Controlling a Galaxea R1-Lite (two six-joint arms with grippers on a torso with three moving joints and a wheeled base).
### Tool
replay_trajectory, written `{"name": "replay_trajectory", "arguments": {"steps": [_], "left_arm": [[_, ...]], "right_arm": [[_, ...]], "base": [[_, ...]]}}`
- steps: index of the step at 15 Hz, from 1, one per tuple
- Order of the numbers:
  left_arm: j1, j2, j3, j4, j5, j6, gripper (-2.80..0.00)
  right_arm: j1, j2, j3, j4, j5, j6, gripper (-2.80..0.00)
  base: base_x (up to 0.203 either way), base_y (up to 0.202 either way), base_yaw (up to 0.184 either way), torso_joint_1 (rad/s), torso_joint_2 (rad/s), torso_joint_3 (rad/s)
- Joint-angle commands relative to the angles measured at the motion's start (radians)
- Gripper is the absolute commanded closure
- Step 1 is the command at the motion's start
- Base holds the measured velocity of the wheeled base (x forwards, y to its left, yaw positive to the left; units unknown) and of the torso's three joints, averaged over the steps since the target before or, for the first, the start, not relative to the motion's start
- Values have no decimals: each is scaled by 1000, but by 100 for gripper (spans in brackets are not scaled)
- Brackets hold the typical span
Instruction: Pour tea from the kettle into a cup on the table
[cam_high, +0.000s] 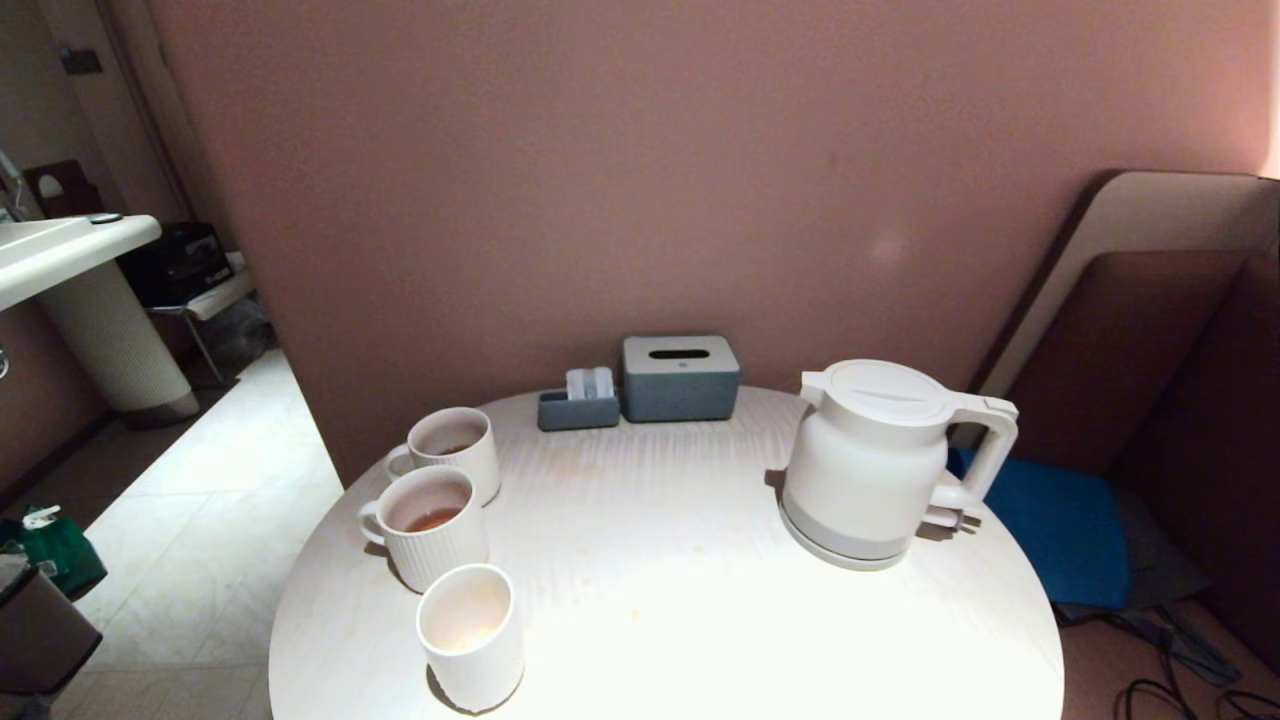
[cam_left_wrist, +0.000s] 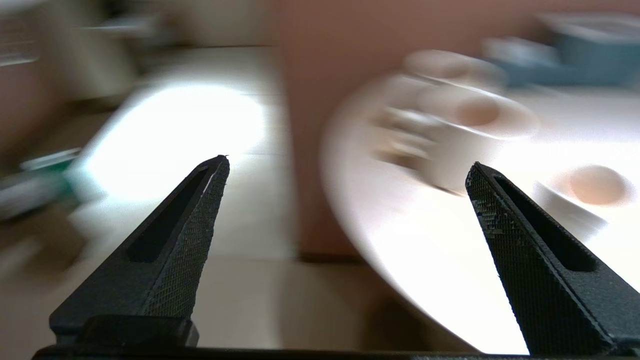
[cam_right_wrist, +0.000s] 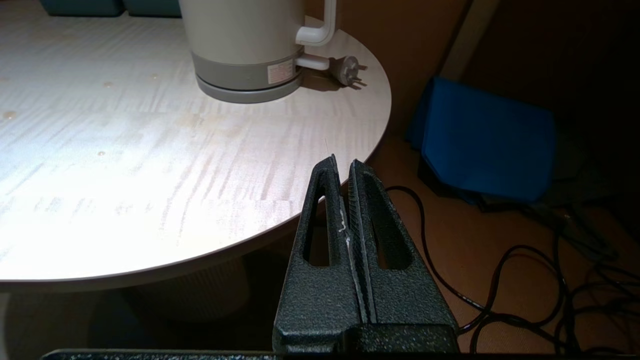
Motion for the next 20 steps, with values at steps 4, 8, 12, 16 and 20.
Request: {"name": "replay_trajectory", "arguments": {"steps": [4,8,12,16,20], "left_arm": [[-90,2,36,0,-229,6,-280],[-55,2,-10,-21,-31,170,-280],[120,-77,12,-40,-107,260,-280],[114,-189,120,-36,-91,182,-280],[109,-282,205,33,-141,127,-280]], "right_arm": [[0,1,0,2,0,0,0],[0,1,0,1,0,0,0],[0,1,0,1,0,0,0],[0,1,0,2,0,0,0],[0,1,0,0,0,0,0]], "base": [[0,0,0,0,0,0],[0,0,0,0,0,0],[0,0,0,0,0,0],[0,0,0,0,0,0],[0,0,0,0,0,0]]}}
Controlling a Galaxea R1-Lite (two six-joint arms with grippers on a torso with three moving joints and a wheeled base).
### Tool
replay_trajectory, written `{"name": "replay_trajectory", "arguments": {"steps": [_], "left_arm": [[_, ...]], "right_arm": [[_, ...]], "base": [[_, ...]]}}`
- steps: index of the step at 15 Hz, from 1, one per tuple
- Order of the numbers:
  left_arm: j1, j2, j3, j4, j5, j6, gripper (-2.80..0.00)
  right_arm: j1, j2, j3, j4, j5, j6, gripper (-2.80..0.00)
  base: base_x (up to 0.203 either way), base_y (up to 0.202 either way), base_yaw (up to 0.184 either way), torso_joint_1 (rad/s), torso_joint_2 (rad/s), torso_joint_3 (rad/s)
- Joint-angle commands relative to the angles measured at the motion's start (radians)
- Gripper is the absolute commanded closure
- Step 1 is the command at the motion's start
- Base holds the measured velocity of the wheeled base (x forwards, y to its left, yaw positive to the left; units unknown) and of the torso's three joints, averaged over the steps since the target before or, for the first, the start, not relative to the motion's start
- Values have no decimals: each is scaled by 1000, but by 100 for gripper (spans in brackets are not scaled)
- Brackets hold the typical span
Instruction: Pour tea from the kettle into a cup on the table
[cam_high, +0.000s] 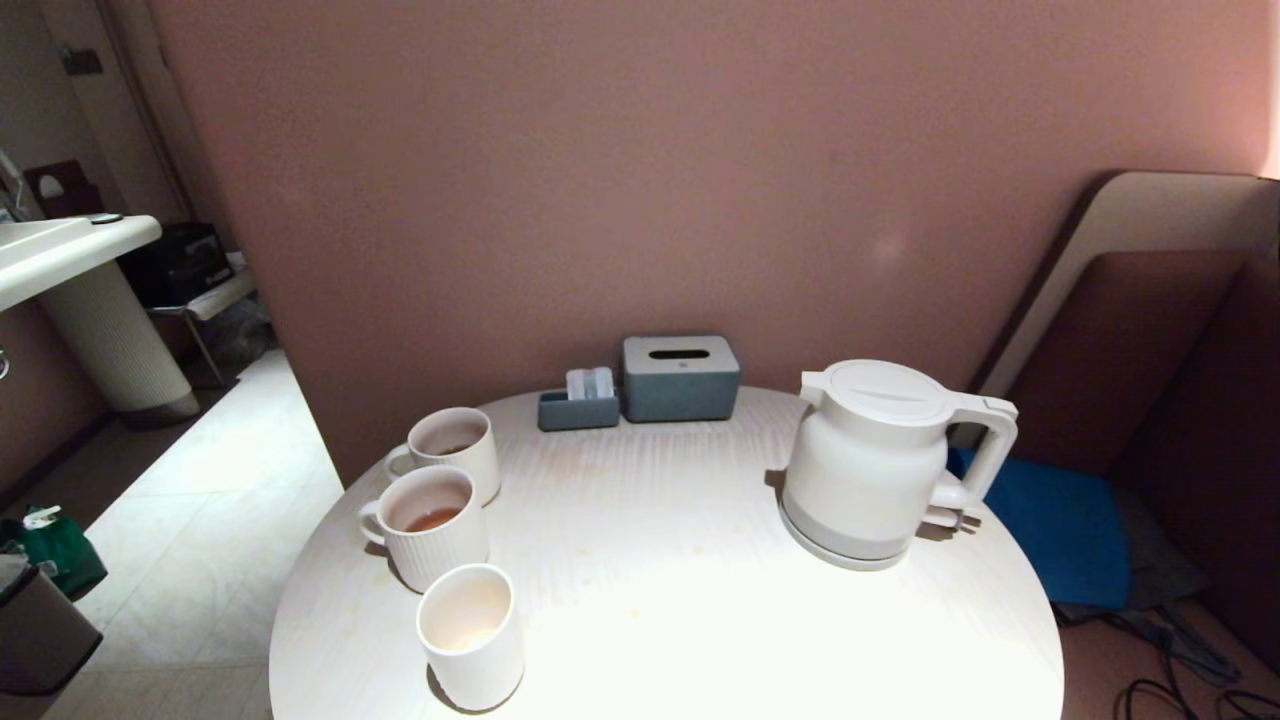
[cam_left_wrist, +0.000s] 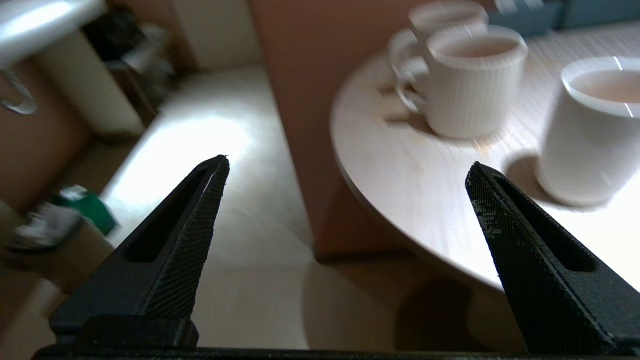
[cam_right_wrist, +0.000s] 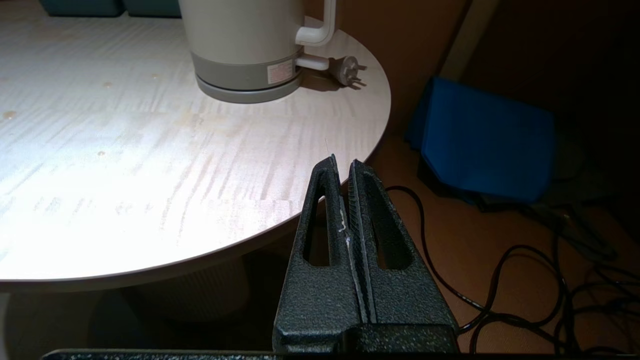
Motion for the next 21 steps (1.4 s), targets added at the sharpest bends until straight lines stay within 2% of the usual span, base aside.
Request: {"name": "replay_trajectory", "arguments": {"steps": [1,2,4,11,12,13,16,21], "left_arm": [[-1,-50,21,21,-51,-10,-280],[-1,-50,39,20,-69,-11,-280],[-1,-50,46,18,-96,-76,-280],[-1,-50,46,16,-95,-73,-280],[-1,-50,46,16,-94,-71,-267],[-1,-50,46,16,-94,-71,0],[-1,-50,46,16,-99,-37,0],[-8,-50,46,16,-99,-42,0]], "right_arm": [[0,1,0,1,0,0,0],[0,1,0,2,0,0,0],[0,1,0,0,0,0,0],[0,1,0,0,0,0,0],[0,1,0,0,0,0,0],[0,1,0,0,0,0,0],[0,1,0,0,0,0,0],[0,1,0,1,0,0,0]], "base": [[0,0,0,0,0,0],[0,0,0,0,0,0],[0,0,0,0,0,0],[0,0,0,0,0,0],[0,0,0,0,0,0],[0,0,0,0,0,0],[0,0,0,0,0,0],[0,0,0,0,0,0]]}}
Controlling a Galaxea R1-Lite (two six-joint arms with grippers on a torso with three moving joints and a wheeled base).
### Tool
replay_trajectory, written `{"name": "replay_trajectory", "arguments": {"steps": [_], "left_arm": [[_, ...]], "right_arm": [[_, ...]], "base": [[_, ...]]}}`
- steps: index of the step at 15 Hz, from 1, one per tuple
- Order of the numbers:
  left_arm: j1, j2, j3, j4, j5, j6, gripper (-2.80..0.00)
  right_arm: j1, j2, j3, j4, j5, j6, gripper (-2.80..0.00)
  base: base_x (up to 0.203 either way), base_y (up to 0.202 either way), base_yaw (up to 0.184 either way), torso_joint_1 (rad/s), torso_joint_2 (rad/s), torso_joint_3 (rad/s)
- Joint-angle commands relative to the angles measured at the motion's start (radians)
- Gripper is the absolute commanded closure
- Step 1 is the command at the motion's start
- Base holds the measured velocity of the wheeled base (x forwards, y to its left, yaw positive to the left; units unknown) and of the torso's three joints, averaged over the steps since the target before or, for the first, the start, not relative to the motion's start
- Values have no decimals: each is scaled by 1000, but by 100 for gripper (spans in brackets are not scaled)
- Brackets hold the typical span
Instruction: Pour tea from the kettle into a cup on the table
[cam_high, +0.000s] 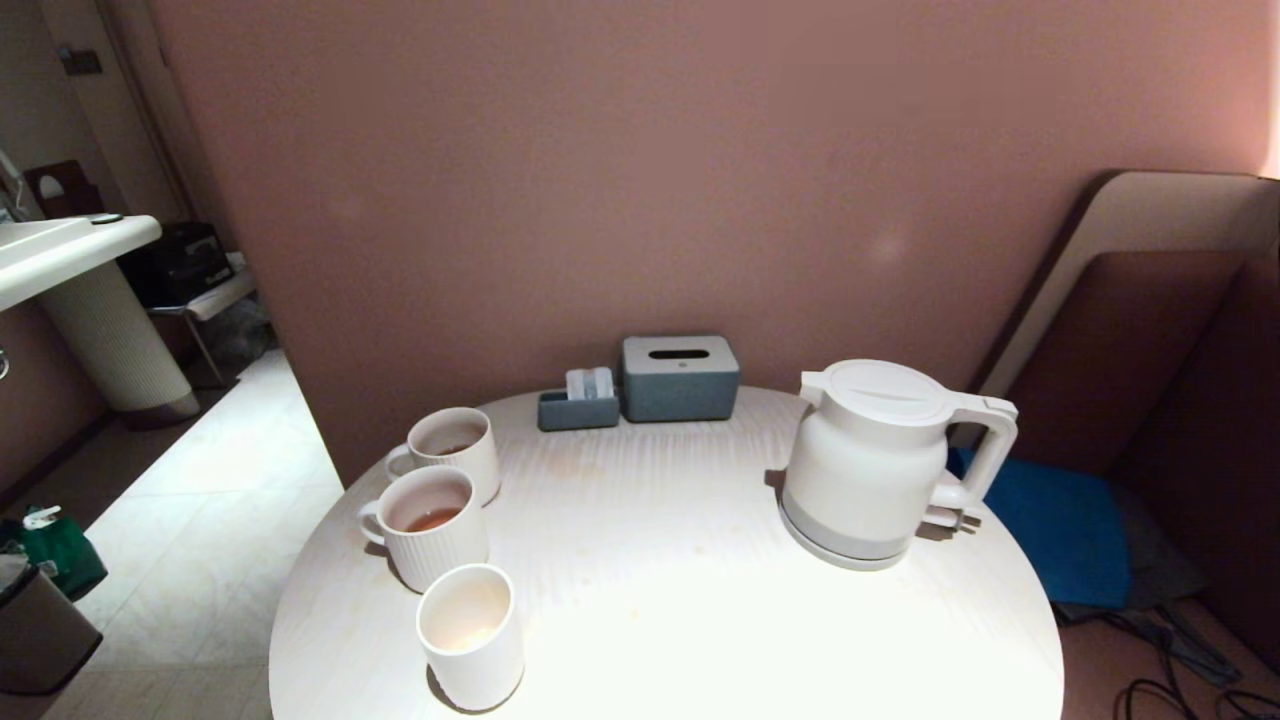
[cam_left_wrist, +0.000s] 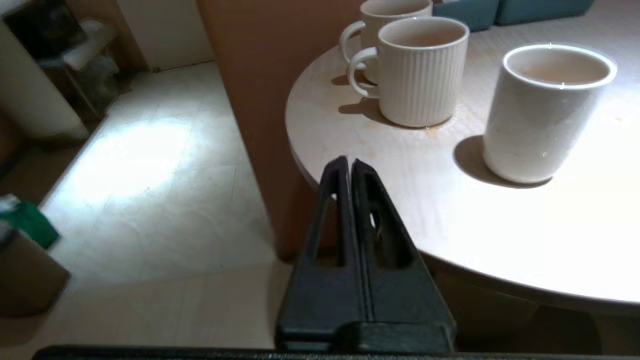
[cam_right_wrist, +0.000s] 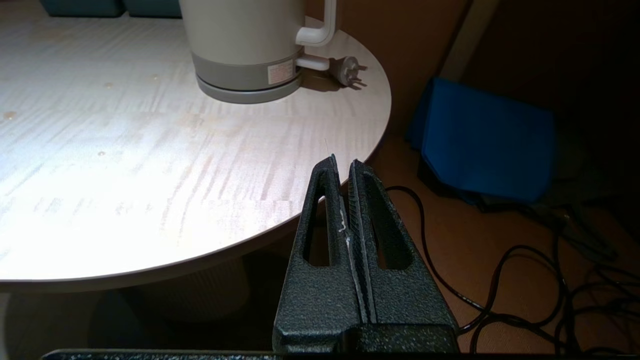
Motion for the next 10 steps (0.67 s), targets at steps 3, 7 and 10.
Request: {"name": "replay_trajectory", "arguments": {"steps": [3,7,10], "left_arm": [[-2,0,0,-1,-1,-1,0],[-2,0,0,-1,1,-13,0],[-2,0,0,-1,1,-13,0]], "right_arm": [[0,1,0,0,0,0,0],[0,1,0,0,0,0,0],[0,1,0,0,0,0,0]], "base": [[0,0,0,0,0,0],[0,0,0,0,0,0],[0,0,0,0,0,0]]}}
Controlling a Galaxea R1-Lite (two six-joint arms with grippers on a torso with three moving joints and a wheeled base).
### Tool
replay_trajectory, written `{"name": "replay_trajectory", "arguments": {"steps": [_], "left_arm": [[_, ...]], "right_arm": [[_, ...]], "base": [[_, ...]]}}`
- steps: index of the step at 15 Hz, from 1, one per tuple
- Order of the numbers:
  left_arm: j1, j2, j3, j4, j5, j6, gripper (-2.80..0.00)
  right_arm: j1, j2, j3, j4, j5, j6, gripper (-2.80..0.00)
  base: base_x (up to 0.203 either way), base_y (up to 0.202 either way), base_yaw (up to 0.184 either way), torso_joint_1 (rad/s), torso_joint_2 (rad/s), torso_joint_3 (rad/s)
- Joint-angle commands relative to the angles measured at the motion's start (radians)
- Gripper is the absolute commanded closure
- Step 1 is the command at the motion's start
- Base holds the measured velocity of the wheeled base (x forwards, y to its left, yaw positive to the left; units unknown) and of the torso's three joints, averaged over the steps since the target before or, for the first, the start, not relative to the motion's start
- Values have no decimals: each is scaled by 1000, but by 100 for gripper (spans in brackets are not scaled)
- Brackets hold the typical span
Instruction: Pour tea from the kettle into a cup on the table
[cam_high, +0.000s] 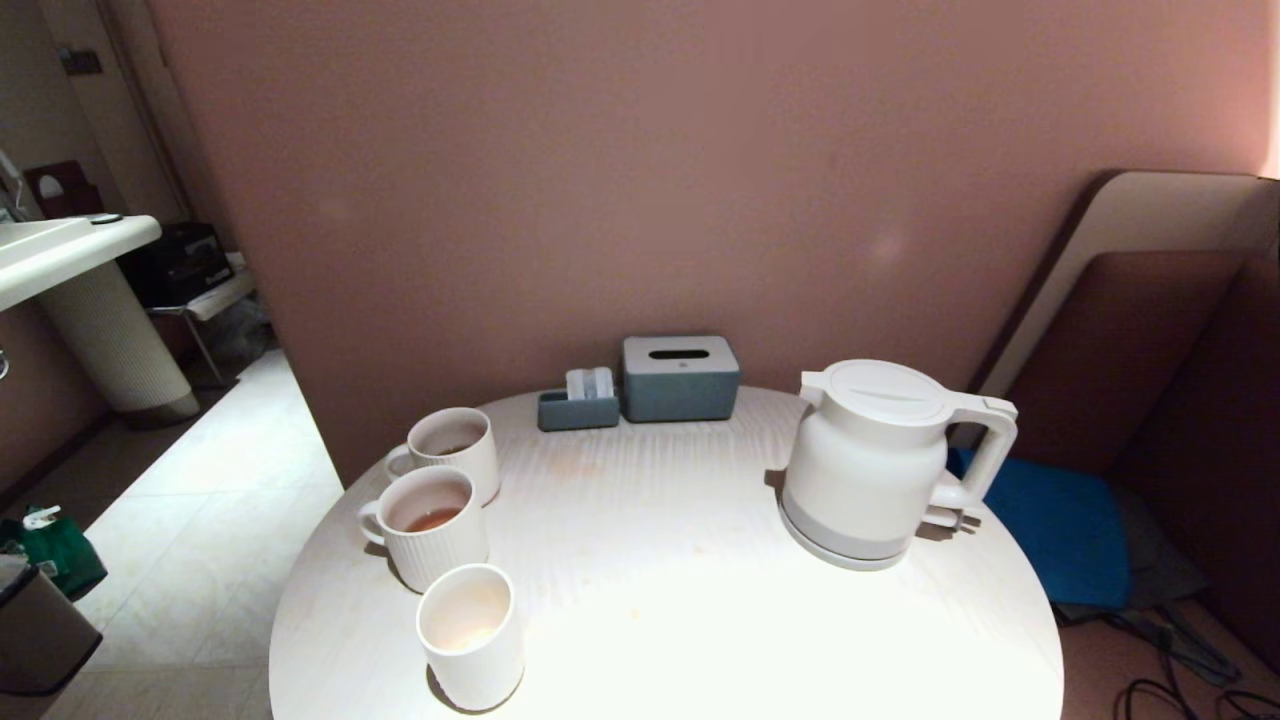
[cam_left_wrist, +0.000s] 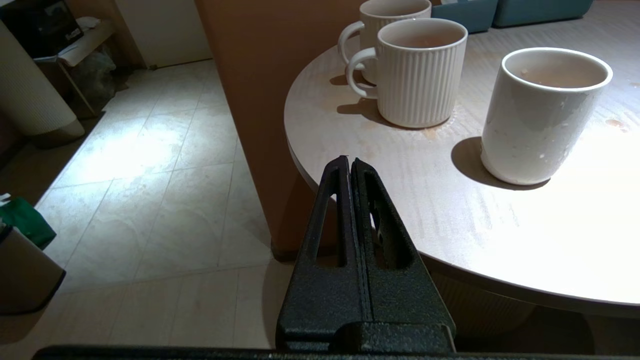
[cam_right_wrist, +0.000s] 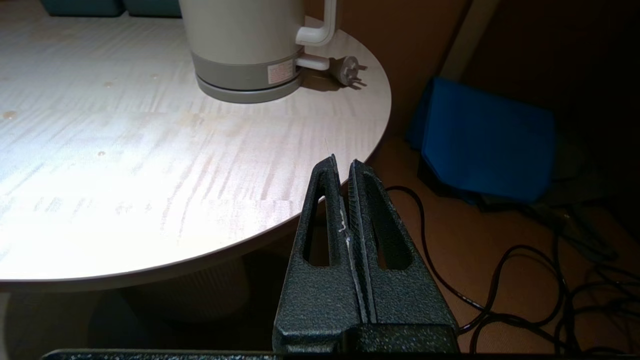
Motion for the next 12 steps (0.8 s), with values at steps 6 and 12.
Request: {"name": "replay_trajectory", "arguments": {"steps": [6,12], "left_arm": [[0,0,0,-2,8,-45,0],[0,0,0,-2,12,-47,0]], "right_arm": [[0,1,0,0,0,-2,0],[0,1,0,0,0,-2,0]], "base": [[0,0,0,0,0,0],[0,0,0,122,-282,-167]]}}
